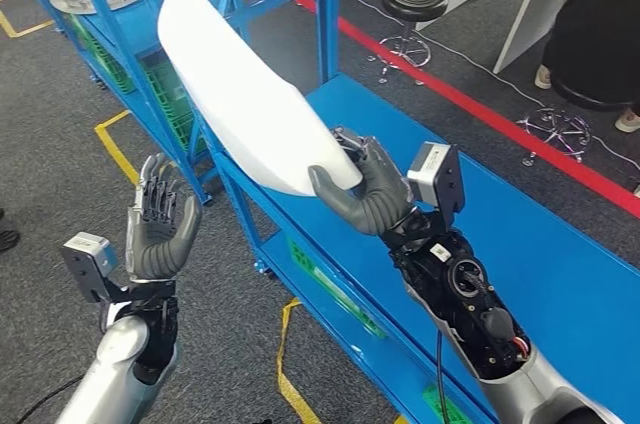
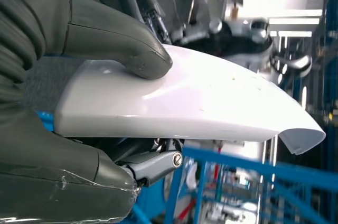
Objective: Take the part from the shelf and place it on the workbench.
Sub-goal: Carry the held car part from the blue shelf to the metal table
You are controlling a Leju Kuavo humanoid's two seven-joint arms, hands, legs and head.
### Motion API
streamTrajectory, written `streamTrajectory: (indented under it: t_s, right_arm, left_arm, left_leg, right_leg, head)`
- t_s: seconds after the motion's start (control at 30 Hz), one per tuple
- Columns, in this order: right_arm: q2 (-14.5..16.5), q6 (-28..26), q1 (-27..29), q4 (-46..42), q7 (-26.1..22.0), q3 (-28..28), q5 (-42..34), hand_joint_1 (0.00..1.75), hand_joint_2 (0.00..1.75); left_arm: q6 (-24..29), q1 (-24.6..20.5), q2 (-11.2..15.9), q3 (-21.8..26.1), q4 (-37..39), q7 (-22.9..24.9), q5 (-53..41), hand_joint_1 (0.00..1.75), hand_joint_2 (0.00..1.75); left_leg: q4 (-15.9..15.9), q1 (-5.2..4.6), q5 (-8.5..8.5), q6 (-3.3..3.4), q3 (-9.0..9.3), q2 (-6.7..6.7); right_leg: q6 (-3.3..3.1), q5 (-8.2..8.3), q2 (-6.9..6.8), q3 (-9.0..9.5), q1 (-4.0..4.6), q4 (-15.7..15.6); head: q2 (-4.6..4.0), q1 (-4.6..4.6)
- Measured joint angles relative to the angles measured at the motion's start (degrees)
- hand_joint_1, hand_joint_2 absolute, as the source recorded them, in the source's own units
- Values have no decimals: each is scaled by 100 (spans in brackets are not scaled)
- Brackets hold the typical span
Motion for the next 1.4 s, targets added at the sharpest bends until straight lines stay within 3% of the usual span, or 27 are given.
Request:
streamTrajectory:
  t_s: [0.07,0.13,0.17,0.23,0.27,0.33,0.4,0.43,0.47,0.5,0.53,0.6,0.63,0.67,0.7,0.77,0.83,0.9,0.97,1.0,1.07,1.1,1.17,1.2,1.27,1.33,1.4]
  right_arm:
    - [0,36,-2,-6,-21,37,-1,175,175]
    - [0,49,-7,-19,-36,69,-2,175,175]
    - [0,51,-10,-24,-41,81,-2,175,175]
    - [0,65,-15,-28,-44,103,-3,175,175]
    - [0,76,-16,-30,-45,114,-5,175,175]
    - [-1,101,-20,-32,-54,133,-14,175,175]
    - [-1,124,-12,-31,-63,147,-48,175,175]
    - [-1,136,-7,-29,-63,156,-70,175,175]
    - [-1,145,-2,-28,-65,163,-89,175,175]
    - [-1,155,-1,-28,-68,169,-99,175,175]
    - [-2,166,-3,-28,-72,174,-103,175,175]
    - [-2,187,-8,-28,-79,178,-102,175,175]
    - [-2,196,-12,-28,-81,181,-102,175,175]
    - [-2,202,-14,-28,-81,188,-102,175,175]
    - [-2,206,-15,-27,-81,195,-102,175,175]
    - [3,208,-26,-27,-83,209,-102,175,175]
    - [10,210,-37,-27,-86,214,-102,175,175]
    - [13,220,-37,-25,-86,217,-102,175,175]
    - [13,236,-33,-21,-81,223,-103,175,175]
    - [13,248,-35,-19,-74,226,-107,175,175]
    - [13,273,-45,-15,-52,229,-136,175,175]
    - [13,289,-57,-13,-40,231,-168,175,175]
    - [13,324,-106,-10,-25,237,-254,175,175]
    - [13,340,-138,-8,-21,243,-289,175,175]
    - [13,356,-193,-1,-14,264,-337,175,175]
    - [13,361,-232,7,-4,285,-384,175,175]
    - [13,366,-258,26,15,302,-432,175,175]
  left_arm:
    - [-7,-2,1,0,20,-3,-1,0,175]
    - [-15,-15,-9,0,29,-11,-2,0,175]
    - [-17,-21,-14,0,33,-17,-2,0,175]
    - [-18,-27,-19,0,46,-27,-3,0,175]
    - [-18,-29,-20,0,52,-33,-3,0,175]
    - [-18,-47,-27,0,59,-43,-4,0,175]
    - [-18,-57,-43,0,69,-48,-4,0,175]
    - [-11,-53,-50,0,75,-48,-4,0,175]
    - [-1,-47,-52,0,80,-48,-4,0,175]
    - [11,-41,-52,0,84,-46,-5,0,175]
    - [29,-37,-53,0,85,-43,-8,0,175]
    - [55,-33,-55,0,85,-36,-15,0,175]
    - [64,-30,-56,0,85,-33,-18,0,175]
    - [68,-23,-57,0,85,-30,-19,0,175]
    - [69,-13,-56,0,85,-26,-20,0,175]
    - [72,3,-49,0,85,-21,-21,0,175]
    - [76,-8,-40,0,83,-20,-26,0,175]
    - [80,-11,-37,0,81,-13,-31,0,175]
    - [91,18,-32,0,81,5,-35,0,175]
    - [102,32,-26,0,81,20,-39,0,175]
    - [130,43,-14,0,75,51,-57,0,175]
    - [149,40,-9,0,65,67,-69,0,175]
    - [186,36,-2,0,32,104,-89,0,175]
    - [202,35,4,0,14,124,-94,0,175]
    - [222,44,20,0,-22,151,-100,0,175]
    - [238,43,35,0,-71,168,-104,0,175]
    - [245,39,41,0,-110,186,-107,0,175]
  left_leg:
    - [-778,6,383,1,392,191]
    - [-1462,-24,601,37,765,407]
    - [-1594,-39,612,68,840,443]
    - [-1616,-60,587,144,862,298]
    - [-1625,-55,580,178,882,229]
    - [-1643,-34,577,257,930,93]
    - [-1642,-30,564,306,950,-44]
    - [-1641,-37,559,315,956,-126]
    - [-1639,-45,555,319,963,-216]
    - [-1637,-54,550,320,975,-309]
    - [-1635,-61,545,319,990,-402]
    - [-1630,-61,534,301,1008,-568]
    - [-1624,-49,532,282,998,-641]
    - [-1625,-31,537,252,977,-712]
    - [-1630,-12,548,216,956,-787]
    - [-1640,6,561,146,930,-876]
    - [-1399,-34,406,89,814,-589]
    - [-687,-41,68,27,454,-176]
    - [-40,-1,-116,-34,89,-44]
    - [-1,20,-60,-59,45,-20]
    - [-579,55,295,-95,319,87]
    - [-1022,54,467,-96,548,236]
    - [-1593,28,645,-32,847,412]
    - [-1665,6,639,14,881,427]
    - [-1652,3,624,103,878,272]
    - [-1670,32,618,179,912,138]
    - [-1679,43,608,234,941,8]
  right_leg:
    - [33,-38,-141,37,6,2]
    - [94,-95,-256,84,42,7]
    - [129,-122,-307,111,61,5]
    - [196,-169,-411,175,56,-10]
    - [229,-215,-368,184,36,18]
    - [271,-446,-87,36,-7,392]
    - [279,-793,194,-381,-11,1216]
    - [279,-901,237,-600,-4,1597]
    - [271,-905,257,-748,4,1804]
    - [252,-787,272,-787,9,1771]
    - [222,-567,304,-714,13,1504]
    - [147,-86,574,-405,13,668]
    - [120,39,723,-259,13,336]
    - [102,83,832,-166,18,138]
    - [90,60,857,-118,23,67]
    - [74,65,707,-47,24,-13]
    - [39,92,538,27,0,-102]
    - [2,93,357,67,3,-142]
    - [-10,70,169,77,4,-142]
    - [-3,56,84,85,-3,-140]
    - [33,13,-74,118,-20,-129]
    - [66,-20,-144,137,-13,-115]
    - [137,-84,-259,169,19,-86]
    - [171,-110,-309,184,37,-77]
    - [234,-159,-392,222,29,-76]
    - [282,-337,-207,160,-10,140]
    - [298,-685,114,-165,-27,851]
  head:
    - [0,-10]
    - [0,-6]
    - [0,10]
    - [0,50]
    - [-1,57]
    - [-1,90]
    - [0,152]
    - [0,183]
    - [0,203]
    - [0,223]
    - [0,239]
    - [0,256]
    - [0,251]
    - [0,252]
    - [0,257]
    - [-1,291]
    - [-1,233]
    - [0,144]
    - [0,96]
    - [0,74]
    - [-1,36]
    - [-1,14]
    - [-1,2]
    - [0,9]
    - [0,46]
    - [0,77]
    - [0,147]
